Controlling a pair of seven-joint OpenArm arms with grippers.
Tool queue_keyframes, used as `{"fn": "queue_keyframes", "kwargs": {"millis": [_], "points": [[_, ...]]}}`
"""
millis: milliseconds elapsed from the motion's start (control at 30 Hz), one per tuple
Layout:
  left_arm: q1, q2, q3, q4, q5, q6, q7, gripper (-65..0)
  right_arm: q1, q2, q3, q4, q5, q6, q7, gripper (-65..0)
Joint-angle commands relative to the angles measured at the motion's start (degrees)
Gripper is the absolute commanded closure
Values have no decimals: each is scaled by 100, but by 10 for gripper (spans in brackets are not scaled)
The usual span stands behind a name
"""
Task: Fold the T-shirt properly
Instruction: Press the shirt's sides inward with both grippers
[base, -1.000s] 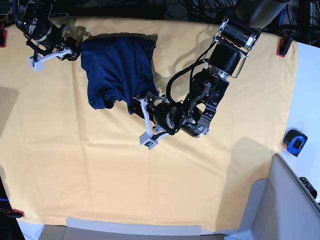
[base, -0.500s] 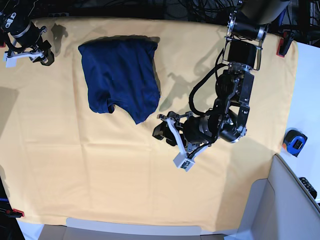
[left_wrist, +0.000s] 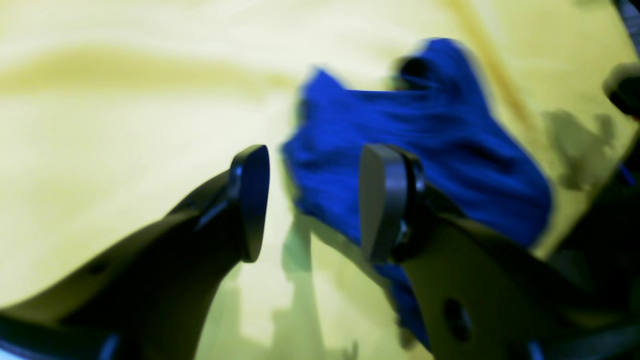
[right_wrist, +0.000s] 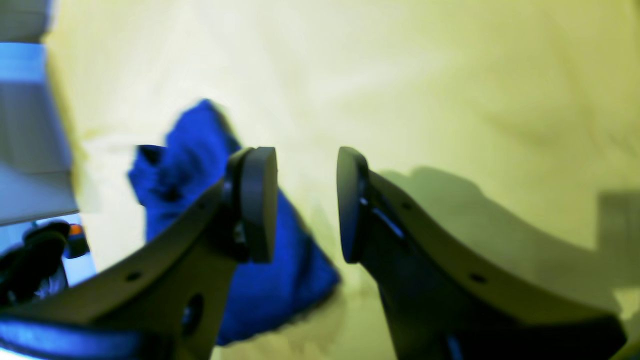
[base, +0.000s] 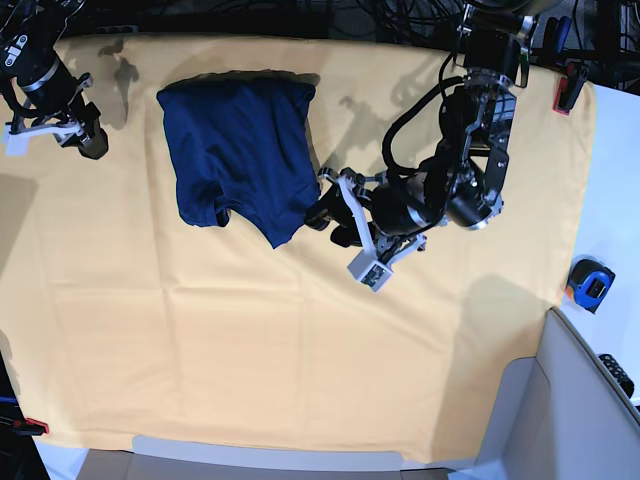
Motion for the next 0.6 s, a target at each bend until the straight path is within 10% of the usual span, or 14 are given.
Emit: {"fn": "queue_keyframes", "kwargs": {"millis": [0, 167, 567], "points": [[-46, 13, 1, 228, -41, -15, -123, -214, 138, 43, -31, 147, 120, 30, 75, -208], [201, 400, 10, 61, -41, -24, -325, -11, 551, -203, -866, 77, -3, 452, 75, -204], [385, 576, 1100, -985, -24, 11, 176, -4, 814, -502, -2422, -714, -1638, 672, 75, 0]]}}
